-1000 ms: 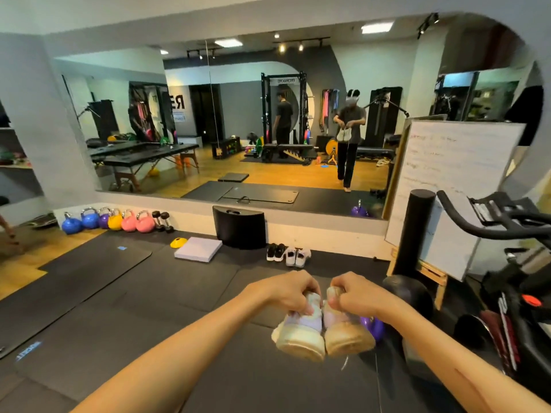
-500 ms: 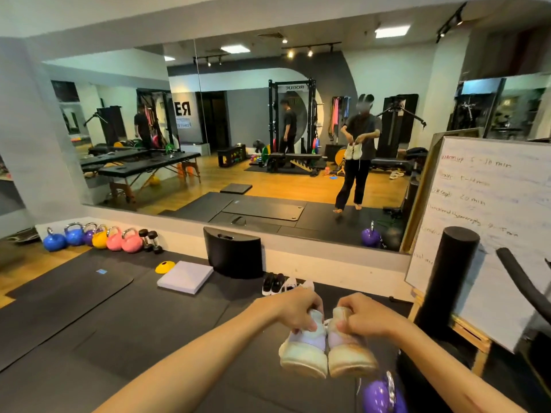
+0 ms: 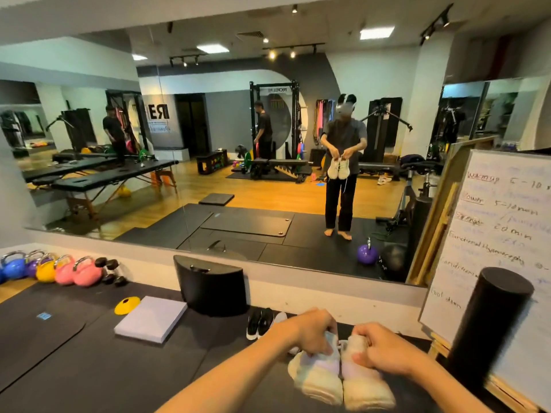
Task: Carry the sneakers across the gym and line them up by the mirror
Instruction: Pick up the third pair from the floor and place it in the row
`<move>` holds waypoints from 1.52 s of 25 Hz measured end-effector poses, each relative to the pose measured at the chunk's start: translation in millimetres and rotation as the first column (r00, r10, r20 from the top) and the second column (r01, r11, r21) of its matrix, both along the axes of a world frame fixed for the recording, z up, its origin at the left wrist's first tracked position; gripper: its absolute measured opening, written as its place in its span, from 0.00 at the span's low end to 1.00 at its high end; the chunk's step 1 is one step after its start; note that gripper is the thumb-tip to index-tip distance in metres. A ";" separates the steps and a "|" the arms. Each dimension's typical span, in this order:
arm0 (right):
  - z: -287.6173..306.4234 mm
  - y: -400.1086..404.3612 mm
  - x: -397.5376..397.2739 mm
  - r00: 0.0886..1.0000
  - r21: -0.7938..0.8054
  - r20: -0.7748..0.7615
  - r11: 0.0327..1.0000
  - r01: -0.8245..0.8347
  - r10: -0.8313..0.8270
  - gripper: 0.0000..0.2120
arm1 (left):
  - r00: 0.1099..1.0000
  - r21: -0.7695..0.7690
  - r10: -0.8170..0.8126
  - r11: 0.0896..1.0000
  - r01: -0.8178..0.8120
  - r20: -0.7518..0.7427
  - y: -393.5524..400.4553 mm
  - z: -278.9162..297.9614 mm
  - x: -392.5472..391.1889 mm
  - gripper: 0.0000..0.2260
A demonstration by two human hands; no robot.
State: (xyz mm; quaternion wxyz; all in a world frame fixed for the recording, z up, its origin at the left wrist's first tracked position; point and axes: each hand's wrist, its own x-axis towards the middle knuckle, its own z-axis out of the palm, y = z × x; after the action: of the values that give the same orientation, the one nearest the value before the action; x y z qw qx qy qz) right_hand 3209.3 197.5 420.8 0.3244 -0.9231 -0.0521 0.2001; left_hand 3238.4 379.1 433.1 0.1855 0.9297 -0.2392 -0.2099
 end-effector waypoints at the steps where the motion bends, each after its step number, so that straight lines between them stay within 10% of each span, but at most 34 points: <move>1: -5.1 -4.5 27.9 1.000 -0.002 -0.013 1.000 -0.012 0.012 0.11 | 1.000 -0.007 0.009 1.000 -0.009 -0.007 -4.1 -3.8 26.3 0.14; 17: -106.4 -75.1 447.2 0.989 -0.084 -0.113 0.991 -0.102 0.092 0.21 | 0.995 -0.025 0.029 0.999 -0.031 -0.099 -67.3 -112.0 432.0 0.18; 25: -223.8 -62.1 597.6 0.987 -0.034 -0.155 0.999 0.031 -0.036 0.04 | 0.980 -0.004 -0.074 0.997 0.074 -0.185 -68.6 -245.9 609.5 0.18; 38: -697.9 -99.6 714.5 0.989 -0.075 -0.061 0.989 0.129 -0.134 0.13 | 0.971 -0.076 -0.194 0.980 0.185 -0.142 -113.0 -740.6 720.0 0.13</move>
State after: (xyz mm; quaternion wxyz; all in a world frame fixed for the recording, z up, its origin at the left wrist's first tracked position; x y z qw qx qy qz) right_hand 3923.8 97.9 -277.1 0.3054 -0.9283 0.0268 0.2104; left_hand 3958.3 266.0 -307.4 0.2106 0.8782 -0.3189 -0.2877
